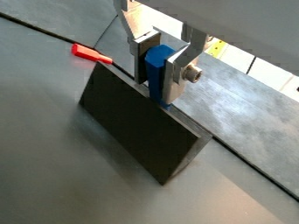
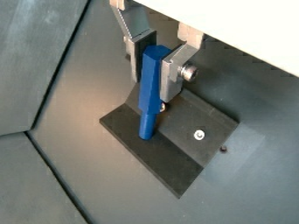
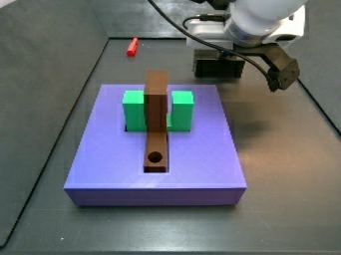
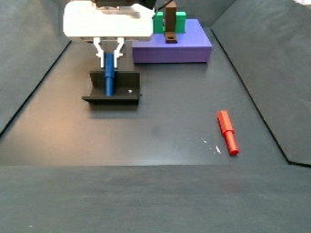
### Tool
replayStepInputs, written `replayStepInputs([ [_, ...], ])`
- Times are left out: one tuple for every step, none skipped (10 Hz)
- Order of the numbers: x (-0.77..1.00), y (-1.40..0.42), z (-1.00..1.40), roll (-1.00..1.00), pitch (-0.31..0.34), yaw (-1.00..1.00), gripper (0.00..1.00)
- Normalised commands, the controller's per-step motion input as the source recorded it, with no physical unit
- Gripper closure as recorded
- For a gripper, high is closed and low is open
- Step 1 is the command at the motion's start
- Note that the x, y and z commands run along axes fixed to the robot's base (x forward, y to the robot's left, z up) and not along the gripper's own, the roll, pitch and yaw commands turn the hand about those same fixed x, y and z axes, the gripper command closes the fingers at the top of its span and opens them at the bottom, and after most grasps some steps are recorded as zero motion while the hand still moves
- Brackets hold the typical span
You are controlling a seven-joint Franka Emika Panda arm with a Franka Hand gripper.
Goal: Pick up the blue object. Move up. Place the blue object on the fixture. Regrasp the blue object. Move to above the board. Insert the blue object.
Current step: Regrasp the blue object.
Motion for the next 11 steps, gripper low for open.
replayStepInputs([
  [0.00, 0.00, 0.00, 0.00, 0.000, 0.00, 1.00],
  [0.00, 0.00, 0.00, 0.00, 0.000, 0.00, 1.00],
  [0.00, 0.00, 0.00, 0.00, 0.000, 0.00, 1.00],
  [0.00, 0.00, 0.00, 0.00, 0.000, 0.00, 1.00],
  [0.00, 0.00, 0.00, 0.00, 0.000, 0.00, 1.00],
  [0.00, 0.00, 0.00, 0.00, 0.000, 0.00, 1.00],
  [0.00, 0.00, 0.00, 0.00, 0.000, 0.00, 1.00],
  [0.00, 0.00, 0.00, 0.00, 0.000, 0.00, 1.00],
  [0.00, 0.00, 0.00, 0.00, 0.000, 0.00, 1.00],
  [0.00, 0.00, 0.00, 0.00, 0.000, 0.00, 1.00],
  [0.00, 0.00, 0.00, 0.00, 0.000, 0.00, 1.00],
])
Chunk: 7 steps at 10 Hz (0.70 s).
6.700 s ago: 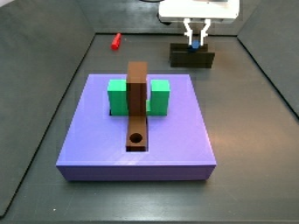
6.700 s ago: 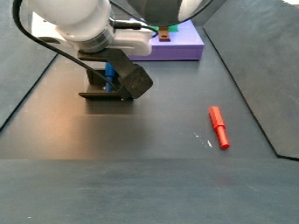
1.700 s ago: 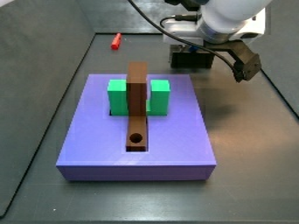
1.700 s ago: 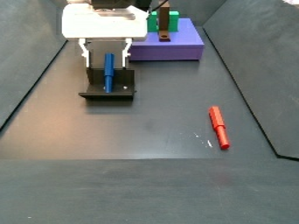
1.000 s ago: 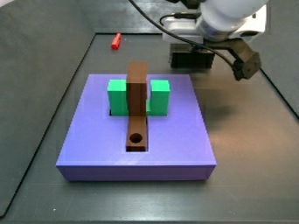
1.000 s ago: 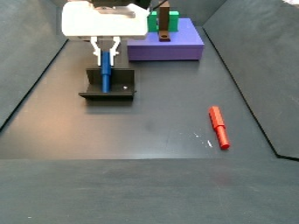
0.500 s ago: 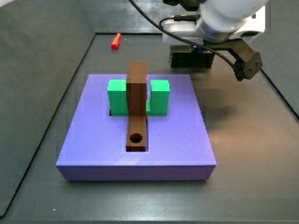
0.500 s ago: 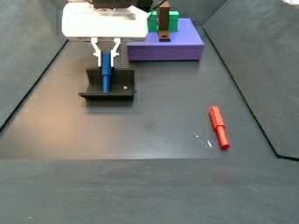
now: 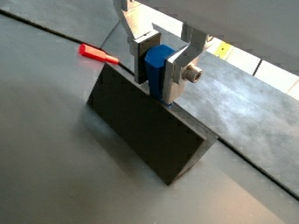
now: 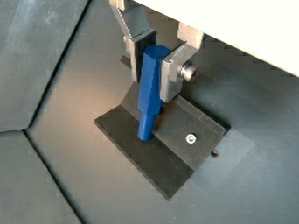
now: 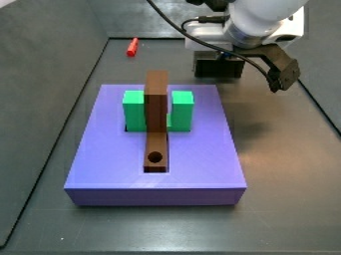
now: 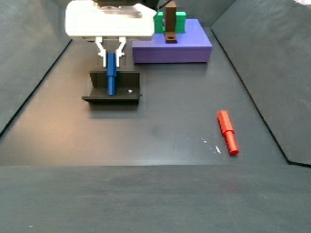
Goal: Pick up the blue object. Move up. Place the blue object on the fixture. Regrasp the blue object. Move to above the board. Insert the blue object.
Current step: Regrasp the blue object, then move to above the board.
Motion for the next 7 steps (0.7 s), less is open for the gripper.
replayStepInputs([
  [0.00, 0.00, 0.00, 0.00, 0.000, 0.00, 1.00],
  [0.00, 0.00, 1.40, 0.00, 0.000, 0.00, 1.00],
  [0.00, -0.02, 1.40, 0.02, -0.017, -0.05, 1.00],
  [-0.03, -0.01, 1.40, -0.03, -0.003, -0.06, 1.00],
  [-0.02, -0.01, 1.40, -0.01, 0.008, -0.05, 1.00],
  [0.00, -0.04, 1.40, 0.00, 0.078, -0.05, 1.00],
  [-0.01, -0.04, 1.40, 0.00, 0.089, -0.04, 1.00],
])
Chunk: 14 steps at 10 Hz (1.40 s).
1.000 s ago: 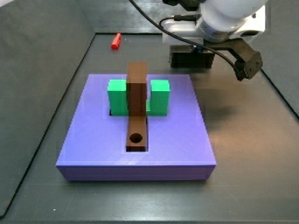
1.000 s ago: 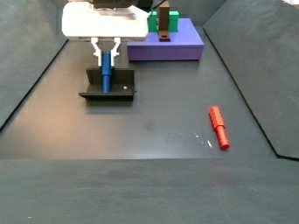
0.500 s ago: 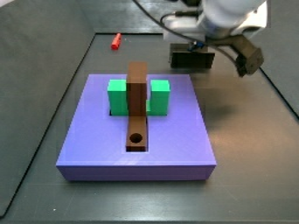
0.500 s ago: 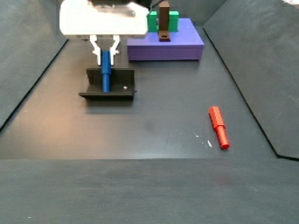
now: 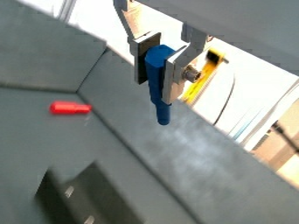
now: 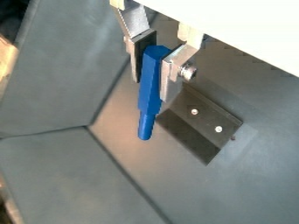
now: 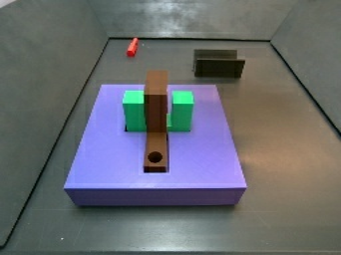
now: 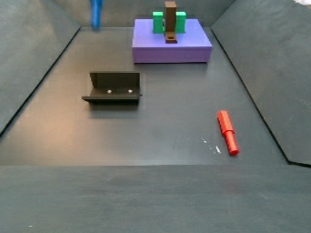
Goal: Pick up the blue object. Move up. Place the blue object on the fixture. Regrasp the blue object. Move to above the board. Insert the blue object.
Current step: Move to above the board.
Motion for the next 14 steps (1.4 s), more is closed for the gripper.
replayStepInputs([
  [0.03, -0.03, 1.40, 0.00, 0.107, -0.01, 1.00],
  [0.03, -0.03, 0.79, 0.01, 0.118, 0.00, 1.00],
  [0.04, -0.01, 0.17, 0.00, 0.124, 0.02, 1.00],
  [-1.02, -1.40, 0.22, -1.00, 0.104, -0.07, 1.00],
  [-1.02, -1.40, 0.24, -1.00, 0.097, -0.07, 1.00],
  [-1.11, -1.40, 0.27, -1.00, 0.066, -0.06, 1.00],
  [-1.13, -1.40, 0.24, -1.00, 0.066, -0.04, 1.00],
  [-1.11, -1.40, 0.24, -1.00, 0.071, -0.04, 1.00],
  [-1.11, -1.40, 0.25, -1.00, 0.077, -0.03, 1.00],
  [-0.55, -0.63, 0.10, -1.00, 0.056, -0.02, 1.00],
  [-0.36, -0.38, 0.04, -1.00, 0.052, -0.01, 1.00],
  [-0.11, -0.11, 0.03, -0.99, 0.050, -0.01, 1.00],
  [-0.09, -0.06, 0.02, -0.81, 0.028, -0.02, 1.00],
  [-0.06, -0.01, -0.01, -0.51, -0.003, -0.01, 1.00],
])
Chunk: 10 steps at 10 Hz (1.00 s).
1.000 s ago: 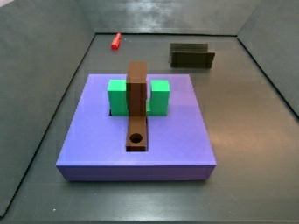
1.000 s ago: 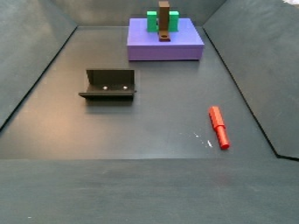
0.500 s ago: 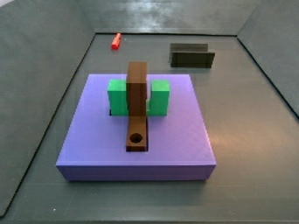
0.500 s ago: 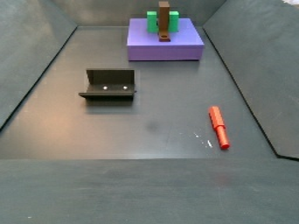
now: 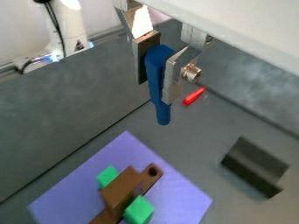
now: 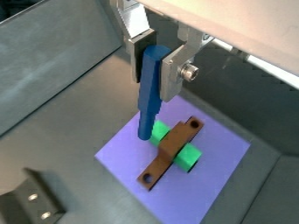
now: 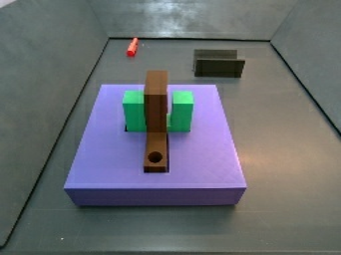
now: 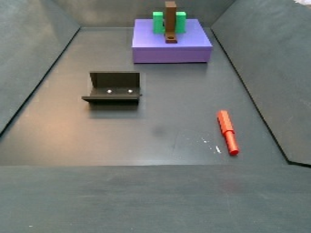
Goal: Pick up the blue object. Move up. Place the blue object on the fixture. Regrasp the blue object. Move to above the board. Insert the blue object.
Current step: Move to above the board, then insert the blue object.
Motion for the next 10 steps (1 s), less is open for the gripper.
replayStepInputs([
  [-0.05, -0.01, 0.01, -0.34, -0.015, -0.01, 1.00],
  [0.01, 0.00, -0.06, -0.06, 0.000, -0.04, 1.00],
  [0.10, 0.00, 0.00, -0.02, 0.026, -0.05, 1.00],
  [0.11, 0.00, -0.05, -0.05, 0.007, -0.07, 1.00],
  [0.07, 0.00, -0.23, -0.33, 0.000, -0.13, 1.00],
  [0.05, -0.24, 0.00, -0.50, 0.000, -0.20, 1.00],
  [0.02, -0.30, 0.00, -0.50, 0.000, -0.17, 1.00],
  [0.02, -0.45, -0.05, -0.46, 0.000, -0.10, 1.00],
  [0.00, -0.50, -0.10, -0.43, 0.000, -0.09, 1.00],
  [0.00, -0.58, -0.19, -0.38, 0.000, -0.07, 1.00],
])
